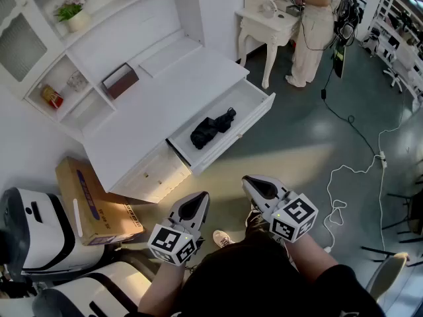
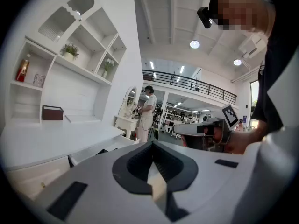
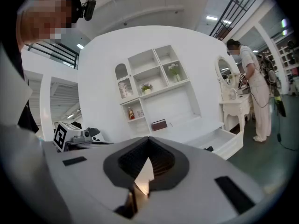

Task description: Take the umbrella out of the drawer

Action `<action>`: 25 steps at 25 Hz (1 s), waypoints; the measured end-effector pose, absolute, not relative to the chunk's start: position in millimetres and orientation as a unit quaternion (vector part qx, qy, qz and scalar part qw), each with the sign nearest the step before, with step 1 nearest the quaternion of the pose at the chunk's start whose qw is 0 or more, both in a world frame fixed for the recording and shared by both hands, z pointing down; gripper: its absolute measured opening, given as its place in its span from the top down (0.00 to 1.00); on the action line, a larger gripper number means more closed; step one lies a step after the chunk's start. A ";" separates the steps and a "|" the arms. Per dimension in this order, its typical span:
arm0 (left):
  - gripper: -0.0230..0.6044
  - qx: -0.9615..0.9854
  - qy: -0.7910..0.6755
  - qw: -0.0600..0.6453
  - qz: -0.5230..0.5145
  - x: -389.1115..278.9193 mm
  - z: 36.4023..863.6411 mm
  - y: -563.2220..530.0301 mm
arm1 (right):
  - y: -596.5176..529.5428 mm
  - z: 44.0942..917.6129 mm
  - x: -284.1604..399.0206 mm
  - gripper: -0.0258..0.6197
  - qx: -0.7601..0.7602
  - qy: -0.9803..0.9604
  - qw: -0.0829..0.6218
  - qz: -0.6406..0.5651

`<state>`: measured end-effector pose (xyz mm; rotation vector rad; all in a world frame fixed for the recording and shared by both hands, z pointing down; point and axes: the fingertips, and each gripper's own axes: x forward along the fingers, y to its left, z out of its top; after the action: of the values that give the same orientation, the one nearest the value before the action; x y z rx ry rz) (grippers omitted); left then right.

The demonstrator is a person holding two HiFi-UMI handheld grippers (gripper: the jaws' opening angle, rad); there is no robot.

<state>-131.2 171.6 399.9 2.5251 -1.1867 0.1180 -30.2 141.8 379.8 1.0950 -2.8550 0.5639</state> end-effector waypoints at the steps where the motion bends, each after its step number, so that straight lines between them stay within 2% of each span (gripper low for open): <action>1: 0.96 0.891 -0.418 0.173 0.042 -130.9 400.0 171.3 | 142.0 380.6 -30.2 0.96 0.351 -0.919 0.017 0.181; 25: 0.96 0.889 -0.416 0.184 0.049 -124.3 407.0 168.9 | 136.8 385.1 -26.7 0.96 0.339 -0.922 0.014 0.187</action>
<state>-124.3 168.9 407.0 2.5072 -1.1733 0.1374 -26.7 136.8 385.1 1.0551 -2.8697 0.5832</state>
